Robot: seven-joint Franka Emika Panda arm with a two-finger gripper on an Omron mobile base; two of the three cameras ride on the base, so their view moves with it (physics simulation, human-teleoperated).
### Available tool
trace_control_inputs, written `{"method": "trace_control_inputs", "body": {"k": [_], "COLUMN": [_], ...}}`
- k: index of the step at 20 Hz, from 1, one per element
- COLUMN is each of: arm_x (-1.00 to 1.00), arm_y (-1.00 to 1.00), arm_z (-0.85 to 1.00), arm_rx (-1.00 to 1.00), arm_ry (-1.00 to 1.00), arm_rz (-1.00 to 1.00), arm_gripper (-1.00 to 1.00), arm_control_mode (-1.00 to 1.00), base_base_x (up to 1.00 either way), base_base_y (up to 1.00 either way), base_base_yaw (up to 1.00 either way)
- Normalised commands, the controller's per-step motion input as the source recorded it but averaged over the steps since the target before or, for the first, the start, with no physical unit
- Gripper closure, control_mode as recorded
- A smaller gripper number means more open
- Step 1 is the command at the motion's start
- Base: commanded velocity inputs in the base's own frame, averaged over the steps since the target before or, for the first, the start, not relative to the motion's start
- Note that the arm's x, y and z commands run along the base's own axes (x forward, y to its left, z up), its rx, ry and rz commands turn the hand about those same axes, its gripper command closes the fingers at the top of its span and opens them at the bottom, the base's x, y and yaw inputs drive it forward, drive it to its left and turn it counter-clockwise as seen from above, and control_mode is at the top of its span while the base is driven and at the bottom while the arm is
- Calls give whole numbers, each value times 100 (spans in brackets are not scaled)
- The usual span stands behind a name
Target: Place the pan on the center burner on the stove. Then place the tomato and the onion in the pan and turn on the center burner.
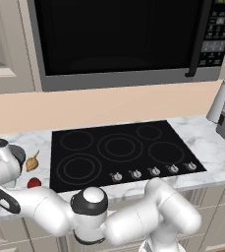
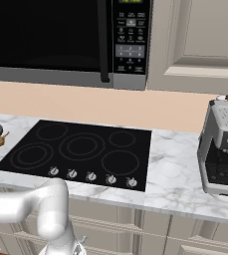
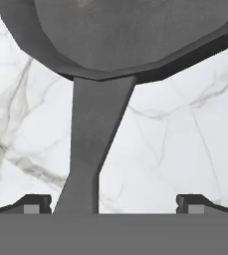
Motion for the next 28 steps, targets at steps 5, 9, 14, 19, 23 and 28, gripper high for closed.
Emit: {"method": "trace_control_inputs", "body": {"k": [5, 9, 14, 19, 23, 28], "arm_x": [0, 0, -24, -41, -40, -31], "arm_y": [14, 5, -15, -31, -33, -27], "arm_z": [-25, -18, -36, -34, -26, -17], "arm_rx": [-9, -3, -2, 0, 0, 0], "arm_ry": [0, 0, 0, 0, 0, 0], "arm_rz": [-4, -3, -4, -2, -1, -2], "arm_gripper": [-100, -100, -100, -100, -100, 100], "arm_control_mode": [-100, -100, -100, -100, -100, -100], "base_base_x": [0, 0, 0, 0, 0, 0], "base_base_y": [0, 0, 0, 0, 0, 0], "base_base_yaw": [0, 0, 0, 0, 0, 0]}}
